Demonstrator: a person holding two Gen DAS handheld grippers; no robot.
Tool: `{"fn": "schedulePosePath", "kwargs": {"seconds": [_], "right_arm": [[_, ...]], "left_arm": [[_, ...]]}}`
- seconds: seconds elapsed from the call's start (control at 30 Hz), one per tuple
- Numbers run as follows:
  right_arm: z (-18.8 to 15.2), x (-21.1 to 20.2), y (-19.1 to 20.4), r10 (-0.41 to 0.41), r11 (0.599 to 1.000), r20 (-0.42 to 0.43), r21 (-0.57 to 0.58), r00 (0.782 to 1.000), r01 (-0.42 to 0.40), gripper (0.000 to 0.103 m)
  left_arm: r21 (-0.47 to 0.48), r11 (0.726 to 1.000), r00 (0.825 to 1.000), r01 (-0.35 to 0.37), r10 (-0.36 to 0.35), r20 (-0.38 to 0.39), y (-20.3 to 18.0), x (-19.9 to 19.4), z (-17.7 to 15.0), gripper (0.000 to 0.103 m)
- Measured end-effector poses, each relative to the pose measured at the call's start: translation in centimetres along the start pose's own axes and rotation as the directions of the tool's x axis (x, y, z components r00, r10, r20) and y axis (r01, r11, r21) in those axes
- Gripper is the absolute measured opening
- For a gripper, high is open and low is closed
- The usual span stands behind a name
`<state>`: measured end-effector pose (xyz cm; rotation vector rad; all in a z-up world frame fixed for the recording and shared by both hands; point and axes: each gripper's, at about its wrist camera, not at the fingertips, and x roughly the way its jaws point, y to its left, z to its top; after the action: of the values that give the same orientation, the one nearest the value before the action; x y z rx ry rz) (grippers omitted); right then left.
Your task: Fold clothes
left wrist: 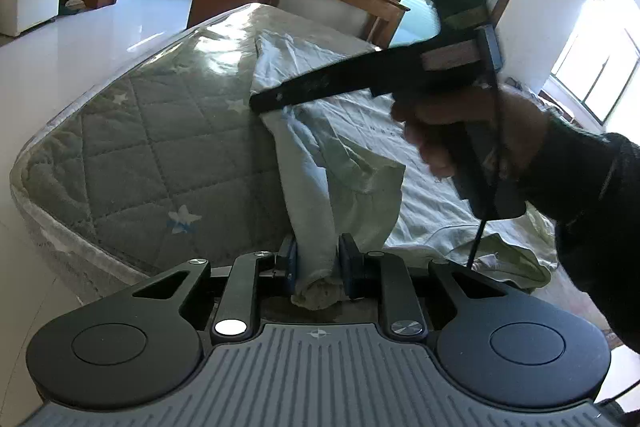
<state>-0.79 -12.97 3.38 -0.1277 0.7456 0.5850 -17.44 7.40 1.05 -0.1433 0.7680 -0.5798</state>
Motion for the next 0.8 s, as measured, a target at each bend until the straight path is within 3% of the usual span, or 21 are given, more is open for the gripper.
{"fn": "schedulePosePath", "kwargs": {"seconds": [0.13,0.33,0.53,0.67,0.8], "right_arm": [[-0.2,-2.0,-0.9,0.016,0.998,0.033,0.053,0.999,-0.018,0.014],[-2.2,-7.2,-0.1,0.012,1.000,0.048,-0.016,0.999,-0.011,0.015],[-6.3,-9.9,2.6,0.036,0.996,0.015,-0.088,0.999,-0.035,0.014],[-8.5,-9.1,3.0,0.007,0.998,-0.011,-0.066,1.000,-0.008,0.014],[-8.8,-9.3,2.9,-0.004,1.000,0.019,-0.023,1.000,0.004,0.015]], "left_arm": [[0.015,1.000,1.000,-0.012,0.012,-0.005,-0.3,-0.1,0.1,0.024],[0.031,0.999,0.999,-0.030,0.029,0.036,-0.4,-1.4,0.6,0.036],[0.034,0.999,0.998,-0.033,0.032,0.045,-0.4,-1.8,0.6,0.035],[0.025,0.999,0.999,-0.034,0.035,-0.016,-0.4,-1.0,0.1,0.032],[0.047,0.997,0.998,-0.058,0.058,-0.008,-0.6,-1.5,0.0,0.032]]}}
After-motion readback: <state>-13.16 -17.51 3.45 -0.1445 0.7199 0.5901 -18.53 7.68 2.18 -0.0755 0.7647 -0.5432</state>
